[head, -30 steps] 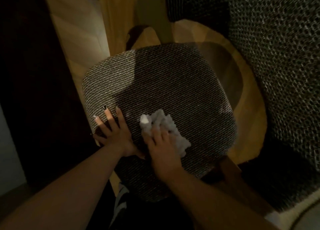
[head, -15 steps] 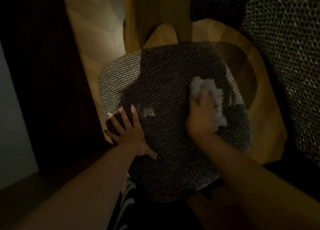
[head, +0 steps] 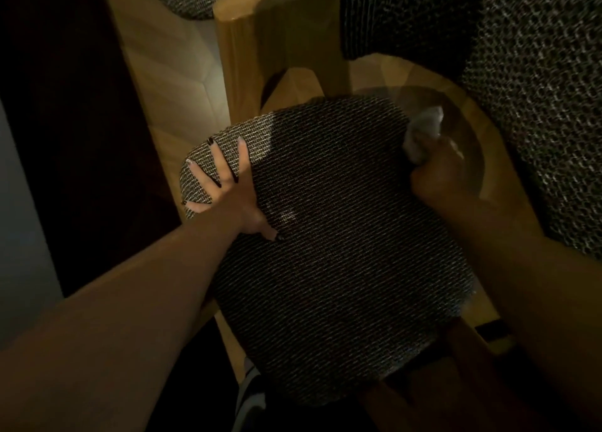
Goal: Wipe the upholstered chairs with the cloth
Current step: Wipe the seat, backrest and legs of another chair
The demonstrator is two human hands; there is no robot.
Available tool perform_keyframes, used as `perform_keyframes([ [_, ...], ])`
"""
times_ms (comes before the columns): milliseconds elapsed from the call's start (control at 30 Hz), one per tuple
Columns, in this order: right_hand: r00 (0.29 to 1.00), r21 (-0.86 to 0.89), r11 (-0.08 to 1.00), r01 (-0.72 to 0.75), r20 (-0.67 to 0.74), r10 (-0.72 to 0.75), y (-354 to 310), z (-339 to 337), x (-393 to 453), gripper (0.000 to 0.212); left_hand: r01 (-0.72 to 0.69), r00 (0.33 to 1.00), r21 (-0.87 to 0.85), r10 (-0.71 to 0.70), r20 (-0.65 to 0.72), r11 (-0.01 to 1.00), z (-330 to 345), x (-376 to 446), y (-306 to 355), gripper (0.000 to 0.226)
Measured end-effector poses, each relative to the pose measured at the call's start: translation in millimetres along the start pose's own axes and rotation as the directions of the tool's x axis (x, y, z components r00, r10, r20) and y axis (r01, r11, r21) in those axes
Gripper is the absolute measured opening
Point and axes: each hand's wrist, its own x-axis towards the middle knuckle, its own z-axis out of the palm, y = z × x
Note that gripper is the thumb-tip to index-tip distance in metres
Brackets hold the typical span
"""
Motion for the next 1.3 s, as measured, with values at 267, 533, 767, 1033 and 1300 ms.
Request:
perform_keyframes([
  [267, 0.980, -0.124, 0.972, 0.198, 0.022, -0.197, -118, 91, -134, 0.057, 0.055, 0.995, -0.009, -0.056, -0.089, 0.998, 4, 4, -8, 0.172],
  [533, 0.963, 0.225, 0.949, 0.220, -0.204, -0.175, -55, 11, -47, 0.053, 0.092, 0.996, 0.008, -0.092, 0.012, 0.996, -3, 15, -12, 0.173],
  [767, 0.974, -0.078, 0.978, -0.192, -0.140, 0.180, -85, 38, 6, 0.047, 0.118, 0.991, 0.030, -0.119, 0.059, 0.993, -6, 19, -10, 0.174],
  [1033, 0.883, 0.117, 0.906, 0.406, 0.205, -0.423, -130, 78, -103, 0.065, 0.122, 0.992, 0.009, -0.122, 0.015, 0.993, -4, 19, -10, 0.175],
  [1300, 0.991, 0.225, 0.973, -0.058, -0.105, 0.083, -87, -5, 4, 0.061, 0.010, 1.000, 0.014, -0.010, -0.006, 1.000, -1, 19, -19, 0.171],
])
